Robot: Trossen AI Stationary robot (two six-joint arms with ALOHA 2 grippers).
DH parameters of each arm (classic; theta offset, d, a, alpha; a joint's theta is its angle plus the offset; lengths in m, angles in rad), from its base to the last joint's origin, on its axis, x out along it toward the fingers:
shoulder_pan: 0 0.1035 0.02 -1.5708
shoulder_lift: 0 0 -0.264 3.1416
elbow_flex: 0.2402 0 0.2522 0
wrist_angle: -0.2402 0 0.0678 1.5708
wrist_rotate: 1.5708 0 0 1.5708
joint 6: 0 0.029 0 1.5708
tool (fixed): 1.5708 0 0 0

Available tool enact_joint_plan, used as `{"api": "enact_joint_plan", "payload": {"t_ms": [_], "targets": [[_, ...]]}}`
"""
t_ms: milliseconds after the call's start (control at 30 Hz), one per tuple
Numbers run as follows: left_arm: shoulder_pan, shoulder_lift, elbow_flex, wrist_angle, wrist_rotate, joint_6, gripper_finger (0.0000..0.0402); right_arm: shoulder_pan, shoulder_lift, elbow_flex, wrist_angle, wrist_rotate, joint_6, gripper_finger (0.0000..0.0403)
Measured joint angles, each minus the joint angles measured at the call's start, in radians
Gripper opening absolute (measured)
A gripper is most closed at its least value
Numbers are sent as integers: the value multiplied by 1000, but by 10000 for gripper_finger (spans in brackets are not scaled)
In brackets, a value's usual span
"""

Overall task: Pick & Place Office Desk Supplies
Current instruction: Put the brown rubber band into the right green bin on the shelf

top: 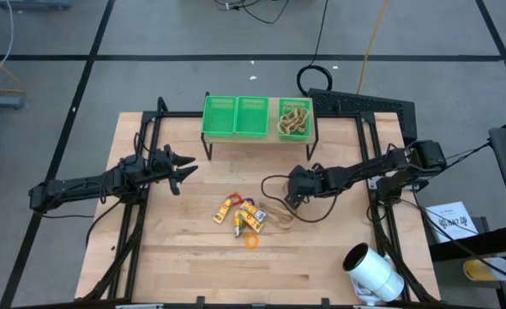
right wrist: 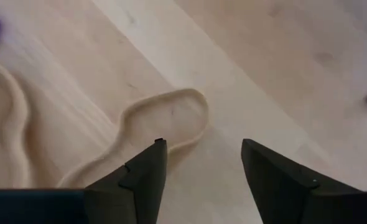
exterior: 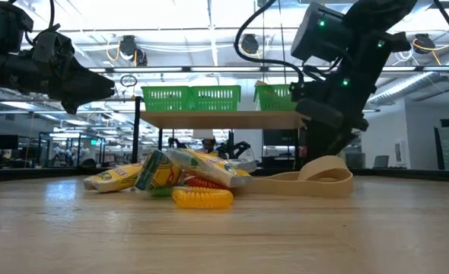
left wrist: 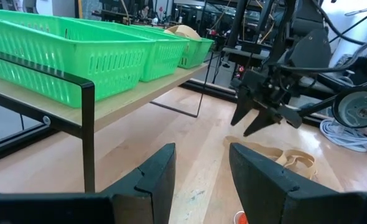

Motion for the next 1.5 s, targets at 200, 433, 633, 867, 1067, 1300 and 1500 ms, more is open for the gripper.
{"api": "enact_joint_plan", "payload": {"t_ms": [200, 433, 633, 867, 1067, 1300, 1500], "targets": [[0, 0, 0, 2, 0, 0, 159, 2, 5, 1, 44, -53, 12, 218], [0, 0, 0, 1, 0, 0, 159, 2, 4, -26, 104, -98, 26, 266], [0, 0, 0, 2, 0, 0, 159, 5, 11, -148, 340, -123, 71, 301], [0, 0, 0, 2, 0, 0, 159, 36, 26, -228, 519, -77, 123, 308], [0, -1, 0, 2, 0, 0, 159, 66, 66, -228, 549, -26, 104, 292], [0, -1, 0, 2, 0, 0, 159, 77, 111, -224, 553, 58, 95, 267], [0, -1, 0, 2, 0, 0, 159, 76, 114, -226, 546, 88, 26, 214]]}}
